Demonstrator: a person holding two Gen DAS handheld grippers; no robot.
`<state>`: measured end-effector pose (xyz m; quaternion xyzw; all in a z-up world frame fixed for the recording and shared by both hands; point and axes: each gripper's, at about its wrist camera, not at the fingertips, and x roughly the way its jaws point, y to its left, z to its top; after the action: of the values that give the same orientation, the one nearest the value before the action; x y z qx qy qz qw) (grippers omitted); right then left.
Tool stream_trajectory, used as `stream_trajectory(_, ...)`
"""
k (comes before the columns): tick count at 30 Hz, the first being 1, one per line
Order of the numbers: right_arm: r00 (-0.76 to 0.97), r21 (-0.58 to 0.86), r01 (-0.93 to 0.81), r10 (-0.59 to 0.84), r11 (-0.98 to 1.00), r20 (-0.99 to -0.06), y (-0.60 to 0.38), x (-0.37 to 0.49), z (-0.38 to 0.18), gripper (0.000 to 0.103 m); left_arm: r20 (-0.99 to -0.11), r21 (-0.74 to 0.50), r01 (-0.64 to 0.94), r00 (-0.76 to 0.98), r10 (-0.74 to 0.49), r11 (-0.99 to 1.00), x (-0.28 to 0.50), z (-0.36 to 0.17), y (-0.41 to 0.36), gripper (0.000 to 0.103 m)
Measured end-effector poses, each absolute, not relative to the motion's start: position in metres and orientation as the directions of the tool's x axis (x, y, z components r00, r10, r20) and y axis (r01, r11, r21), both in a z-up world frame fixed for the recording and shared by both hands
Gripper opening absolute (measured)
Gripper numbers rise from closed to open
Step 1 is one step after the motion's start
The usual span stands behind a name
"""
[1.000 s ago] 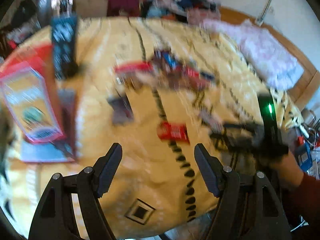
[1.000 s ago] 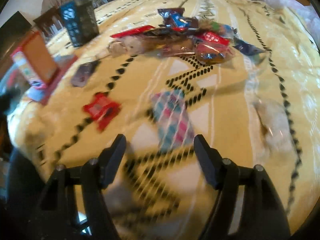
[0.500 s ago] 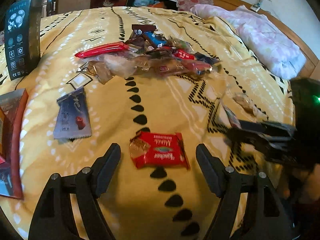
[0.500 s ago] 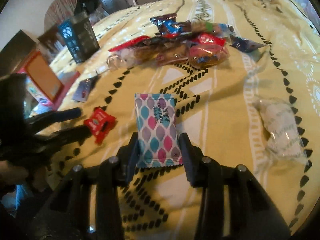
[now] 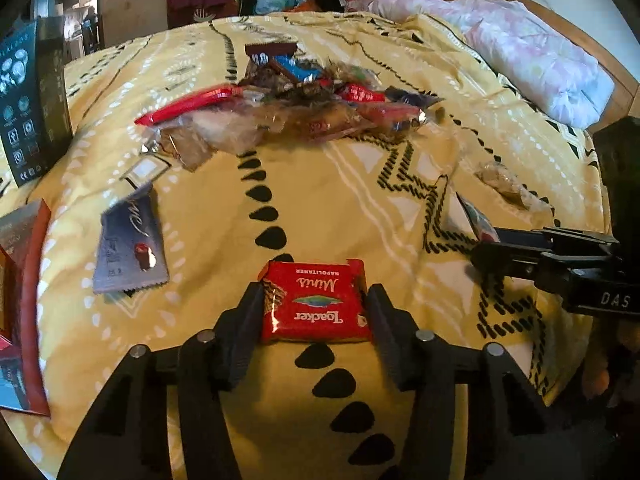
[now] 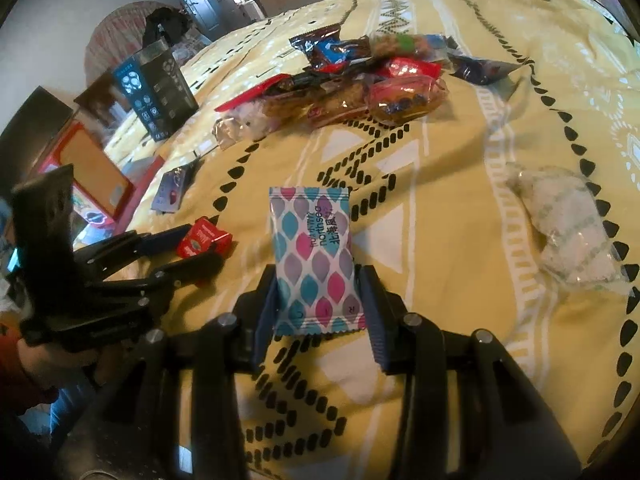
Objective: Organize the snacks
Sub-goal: 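Carry both held packets over the glass bowl with both tools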
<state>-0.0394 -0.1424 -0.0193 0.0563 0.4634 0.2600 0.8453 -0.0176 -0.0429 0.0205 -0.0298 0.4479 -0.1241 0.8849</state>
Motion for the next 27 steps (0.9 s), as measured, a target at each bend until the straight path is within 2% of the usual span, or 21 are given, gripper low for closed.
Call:
stream_trajectory(15,0.503,0.304,-0.391,0.478,0.869,-0.720,-0.142,-0.043,0.019,0.041,-0.718,-0.148,0.182,0.657,-0.232,0.972,-0.030,0.077,-0.028,0.052)
stream_trajectory(21,0.540,0.278,-0.417,0.482,0.865,-0.690,-0.137,-0.042,0.048,0.041,-0.637,-0.145,0.152,0.742,-0.210,0.978,-0.041,0.124,-0.009,0.052)
stream_trajectory(27,0.579,0.233,-0.482,0.507,0.844,-0.639,-0.112,-0.033,0.094,0.041,-0.521,-0.136,0.076,0.843,-0.136,0.988,-0.052,0.189,0.030,0.052)
